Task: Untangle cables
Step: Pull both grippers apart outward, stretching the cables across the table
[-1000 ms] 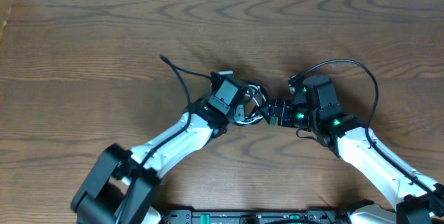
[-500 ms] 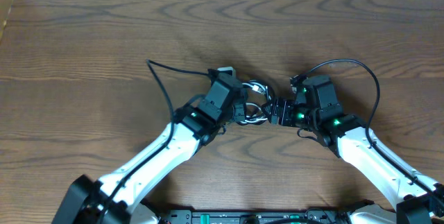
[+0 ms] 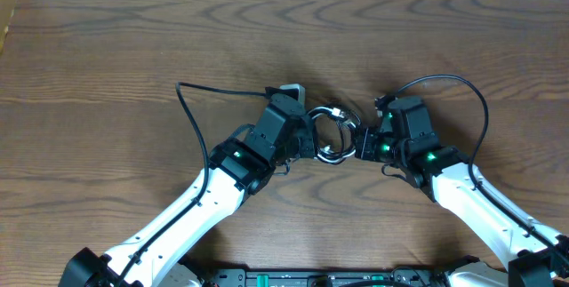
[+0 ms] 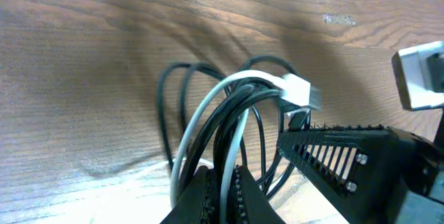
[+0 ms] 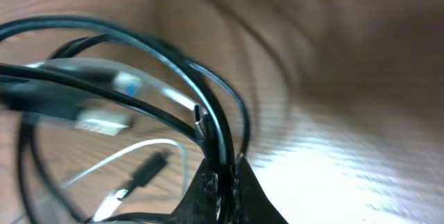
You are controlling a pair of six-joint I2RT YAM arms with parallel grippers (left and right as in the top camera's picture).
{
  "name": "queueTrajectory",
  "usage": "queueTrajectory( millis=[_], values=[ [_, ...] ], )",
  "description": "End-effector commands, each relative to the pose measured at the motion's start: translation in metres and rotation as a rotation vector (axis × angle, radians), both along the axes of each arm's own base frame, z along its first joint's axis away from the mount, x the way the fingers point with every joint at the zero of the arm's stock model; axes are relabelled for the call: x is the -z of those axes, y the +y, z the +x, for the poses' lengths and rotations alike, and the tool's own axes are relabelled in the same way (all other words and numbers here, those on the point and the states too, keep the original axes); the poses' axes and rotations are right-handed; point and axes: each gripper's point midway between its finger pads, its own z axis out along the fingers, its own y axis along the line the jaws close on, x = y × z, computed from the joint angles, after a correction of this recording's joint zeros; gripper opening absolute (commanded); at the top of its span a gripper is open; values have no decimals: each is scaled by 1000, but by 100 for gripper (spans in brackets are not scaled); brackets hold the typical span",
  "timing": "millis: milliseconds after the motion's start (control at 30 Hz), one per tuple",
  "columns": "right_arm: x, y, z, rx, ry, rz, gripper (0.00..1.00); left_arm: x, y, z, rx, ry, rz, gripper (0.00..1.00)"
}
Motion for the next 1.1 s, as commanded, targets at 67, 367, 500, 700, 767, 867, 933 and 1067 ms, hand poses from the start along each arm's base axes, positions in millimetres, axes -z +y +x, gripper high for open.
queueTrajectory(
  millis=[67, 367, 500, 700, 767, 867, 933, 1067],
  values=[
    [24, -62, -5, 265, 84, -237, 1, -13, 22, 15, -71, -31, -15, 7],
    [37, -117, -22, 458, 208, -340, 1, -21, 93, 37, -233, -42, 26, 7],
    [37, -125, -20, 488, 214, -334, 1, -23, 121, 39, -290, -36, 48, 7],
    [38, -140, -20, 541, 231, -332, 1, -26, 153, 44, -369, -42, 67, 8],
    [38, -146, -20, 566, 239, -329, 1, -26, 167, 48, -417, -49, 87, 7],
    [39, -158, -21, 626, 257, -317, 1, -27, 193, 53, -500, -61, 113, 8],
    [39, -168, -21, 664, 266, -309, 1, -28, 212, 57, -554, -65, 113, 8],
    [39, -196, -23, 766, 287, -283, 1, -28, 259, 57, -679, -67, 151, 8]
  ],
)
